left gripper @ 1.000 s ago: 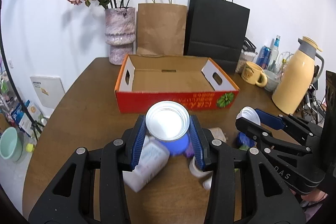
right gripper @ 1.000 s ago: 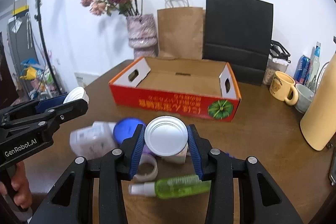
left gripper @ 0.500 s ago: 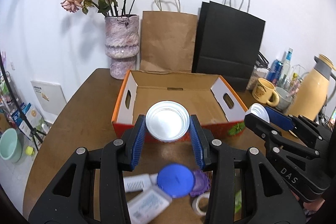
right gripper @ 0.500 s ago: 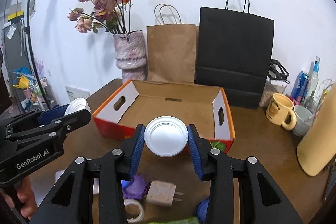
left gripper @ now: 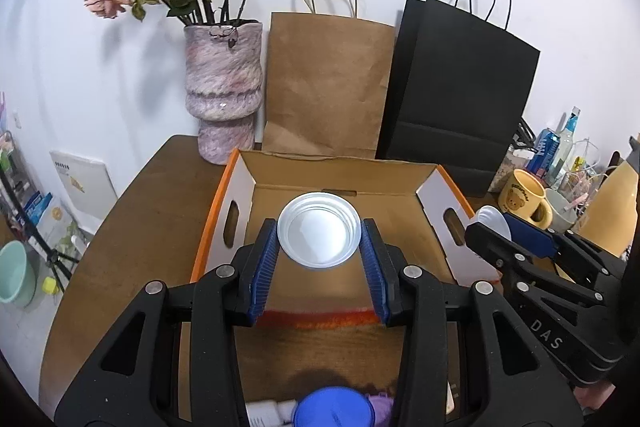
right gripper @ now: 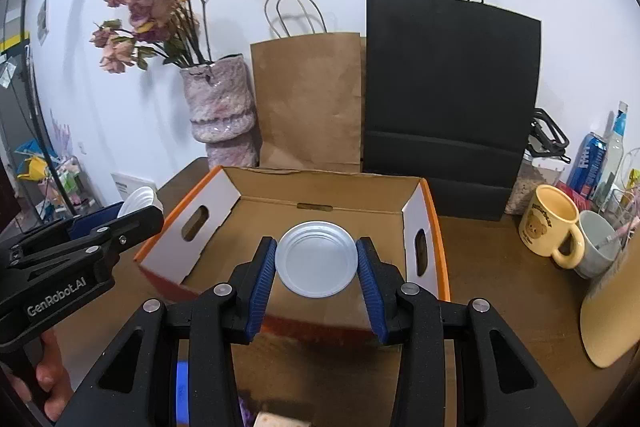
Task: Organize rigid objects
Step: 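Carry the left tool's cap over the cardboard box while the right tool carries its cap there, then open the left tool to drop its cap in the box while the right tool drops its cap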
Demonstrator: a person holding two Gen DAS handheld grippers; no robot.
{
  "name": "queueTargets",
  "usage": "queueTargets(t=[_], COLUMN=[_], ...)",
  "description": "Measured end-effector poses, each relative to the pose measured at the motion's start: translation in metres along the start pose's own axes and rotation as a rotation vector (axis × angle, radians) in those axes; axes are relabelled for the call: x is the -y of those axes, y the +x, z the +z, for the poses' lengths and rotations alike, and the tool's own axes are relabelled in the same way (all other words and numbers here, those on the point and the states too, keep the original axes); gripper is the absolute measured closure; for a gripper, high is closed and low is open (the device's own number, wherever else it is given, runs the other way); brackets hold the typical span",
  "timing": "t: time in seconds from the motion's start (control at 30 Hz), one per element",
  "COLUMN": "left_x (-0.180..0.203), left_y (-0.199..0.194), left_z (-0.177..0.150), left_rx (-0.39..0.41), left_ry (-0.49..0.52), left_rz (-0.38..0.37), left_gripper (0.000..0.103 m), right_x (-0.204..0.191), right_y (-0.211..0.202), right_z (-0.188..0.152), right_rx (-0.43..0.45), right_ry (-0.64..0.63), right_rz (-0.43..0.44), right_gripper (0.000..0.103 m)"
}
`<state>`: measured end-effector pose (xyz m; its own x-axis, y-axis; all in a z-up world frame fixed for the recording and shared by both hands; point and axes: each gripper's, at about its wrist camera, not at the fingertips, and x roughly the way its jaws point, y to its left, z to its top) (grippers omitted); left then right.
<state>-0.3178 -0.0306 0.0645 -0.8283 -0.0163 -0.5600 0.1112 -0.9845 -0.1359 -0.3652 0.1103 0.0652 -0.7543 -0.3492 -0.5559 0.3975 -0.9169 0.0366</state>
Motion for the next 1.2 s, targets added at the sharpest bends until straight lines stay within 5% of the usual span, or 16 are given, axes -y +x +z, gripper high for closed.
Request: queueTargets(t=[0.57, 0.8, 0.83, 0.9, 0.93, 0.97, 1.0, 1.2], left_x=[-0.017, -0.016, -0.016, -0.016, -0.016, -0.016, -0.015, -0.015], left_y=[0.084, 0.084, 0.083, 0.081, 0.079, 0.077, 0.074, 0.065], left_z=[0.004, 0.002, 0.002, 0.003, 0.004, 0.005, 0.006, 0.010], left_rx=[-0.209, -0.208, -0.206, -0.196, -0.181, -0.168, -0.152, -0.112], left_ry=[-0.038, -0.028, -0.024, -0.023, -0.022, -0.019, -0.017, -0.016], left_rz=[0.045, 0.053, 0.057, 0.055, 0.057, 0.060, 0.062, 0.056], left_gripper=[0.066, 0.065, 0.063, 0.030, 0.015, 0.009, 0.000, 0.000], right_x=[0.003, 0.003, 0.003, 0.007, 0.008, 0.011, 0.012, 0.014], right_y=[0.087, 0.091, 0.091, 0.093, 0.094, 0.094, 0.094, 0.090], right_z=[0.000, -0.005, -0.005, -0.006, -0.006, -0.007, -0.007, -0.005], right_rx=[-0.158, -0.176, -0.182, -0.197, -0.203, -0.208, -0.207, -0.206], right_ry=[-0.052, -0.065, -0.062, -0.044, -0.037, -0.031, -0.028, -0.022], right_rz=[-0.014, -0.027, -0.032, -0.038, -0.041, -0.048, -0.059, -0.054], right_gripper=[0.058, 0.058, 0.057, 0.056, 0.042, 0.016, 0.010, 0.010])
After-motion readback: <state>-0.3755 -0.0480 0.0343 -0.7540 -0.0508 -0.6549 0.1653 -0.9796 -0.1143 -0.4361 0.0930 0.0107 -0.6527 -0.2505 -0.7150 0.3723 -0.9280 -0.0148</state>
